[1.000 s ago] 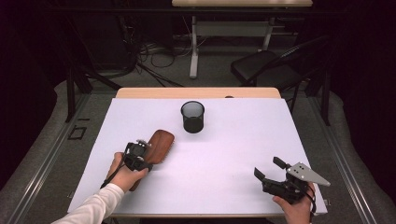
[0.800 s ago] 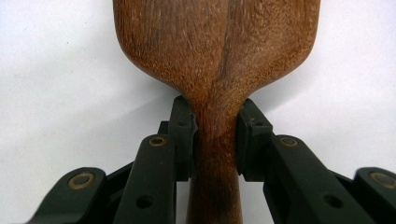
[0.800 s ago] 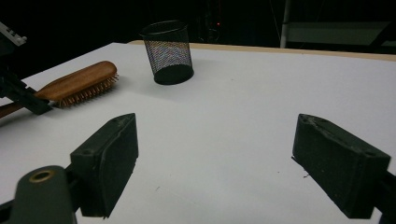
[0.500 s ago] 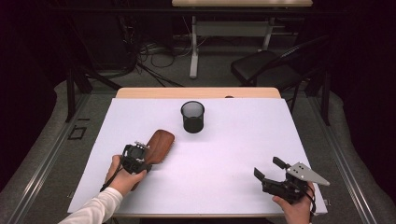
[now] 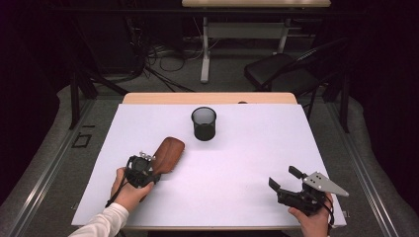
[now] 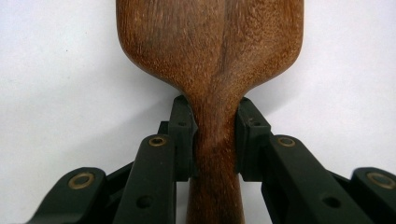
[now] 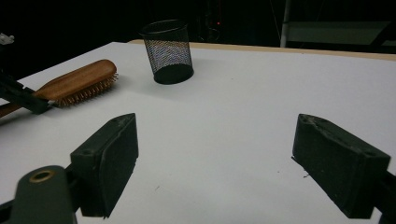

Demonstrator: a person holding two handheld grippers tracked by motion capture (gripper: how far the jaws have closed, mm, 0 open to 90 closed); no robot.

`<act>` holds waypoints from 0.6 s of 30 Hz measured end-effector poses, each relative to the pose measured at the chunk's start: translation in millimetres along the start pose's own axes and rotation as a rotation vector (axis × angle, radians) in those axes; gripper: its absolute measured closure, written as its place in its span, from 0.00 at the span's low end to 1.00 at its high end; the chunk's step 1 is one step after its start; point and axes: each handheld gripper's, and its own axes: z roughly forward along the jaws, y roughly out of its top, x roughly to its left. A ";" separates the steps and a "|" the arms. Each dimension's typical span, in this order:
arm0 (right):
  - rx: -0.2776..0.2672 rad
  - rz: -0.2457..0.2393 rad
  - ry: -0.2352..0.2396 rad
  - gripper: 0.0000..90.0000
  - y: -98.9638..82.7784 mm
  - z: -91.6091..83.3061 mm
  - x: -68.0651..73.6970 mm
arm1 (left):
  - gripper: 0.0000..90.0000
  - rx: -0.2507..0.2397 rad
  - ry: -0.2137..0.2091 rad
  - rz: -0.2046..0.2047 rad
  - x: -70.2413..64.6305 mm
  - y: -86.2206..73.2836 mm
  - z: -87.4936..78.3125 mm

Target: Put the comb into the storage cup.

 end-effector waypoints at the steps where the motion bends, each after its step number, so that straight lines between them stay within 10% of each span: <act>1: 0.001 0.001 0.000 0.15 0.0 0.1 0.1 | 0.80 -0.005 -0.002 -0.001 0.4 -0.3 -0.5; 18: 0.001 -0.002 0.000 0.15 -0.1 0.3 0.1 | 0.80 -0.126 -0.088 -0.067 10.8 6.1 -19.4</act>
